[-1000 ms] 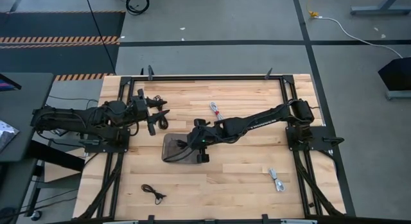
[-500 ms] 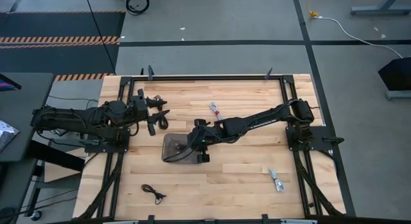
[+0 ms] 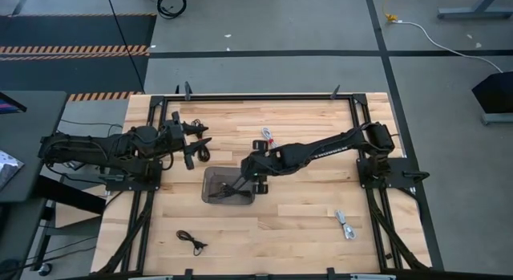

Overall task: Pick and place USB-C Cables
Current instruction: Put the top white USB cable into the black bin

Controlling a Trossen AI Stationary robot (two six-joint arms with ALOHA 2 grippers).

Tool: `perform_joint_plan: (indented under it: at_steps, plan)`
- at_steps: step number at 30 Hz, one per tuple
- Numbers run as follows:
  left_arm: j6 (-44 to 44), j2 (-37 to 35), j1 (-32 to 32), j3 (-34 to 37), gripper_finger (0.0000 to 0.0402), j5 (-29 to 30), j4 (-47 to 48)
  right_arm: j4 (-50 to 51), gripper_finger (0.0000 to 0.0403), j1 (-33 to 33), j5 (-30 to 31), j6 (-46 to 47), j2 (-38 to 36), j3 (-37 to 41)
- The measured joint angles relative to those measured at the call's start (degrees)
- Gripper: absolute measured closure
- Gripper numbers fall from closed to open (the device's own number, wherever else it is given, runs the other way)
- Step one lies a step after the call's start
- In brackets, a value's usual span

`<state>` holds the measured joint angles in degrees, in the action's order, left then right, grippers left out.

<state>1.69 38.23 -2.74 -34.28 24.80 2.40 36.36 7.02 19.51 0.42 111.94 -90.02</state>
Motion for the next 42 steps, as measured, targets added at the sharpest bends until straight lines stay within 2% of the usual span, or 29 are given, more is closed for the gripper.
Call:
perform_joint_plan:
  at_steps: [6, 14, 21, 26, 32, 35, 42]
  plan:
    - [-1.16, 0.01, 0.0, 0.0, 0.0228, 0.0, 0.54, 6.89, 0.0249, -2.66, 0.55, 2.18, 0.02, 0.02]
    - [-1.16, -0.01, -0.02, 0.0, 0.0228, 0.0, 0.69, 7.34, 0.0249, -6.8, 0.52, -0.21, -0.44, 0.0]
    - [-1.16, 0.01, 0.0, 0.0, 0.0228, 0.0, 0.87, 7.69, 0.025, -13.25, -0.09, 1.71, -0.48, 0.0]
    - [-1.16, -0.01, 0.0, 0.0, 0.0228, 0.0, 0.87, 9.89, 0.025, -19.56, -5.33, 7.88, -0.5, 0.0]
    - [-1.07, -0.01, 0.0, 0.0, 0.0228, 0.0, 0.85, 13.75, 0.025, -26.46, -15.66, 14.44, -0.53, 0.84]
    - [-1.07, -0.01, -0.02, 0.0, 0.0228, 0.0, 0.84, 13.96, 0.025, -28.01, -16.72, 14.91, -0.53, 2.34]
    - [-1.03, -0.01, 0.0, 0.0, 0.0228, 0.02, 0.78, 7.21, 0.025, -28.17, -19.96, 15.95, -0.53, 8.03]
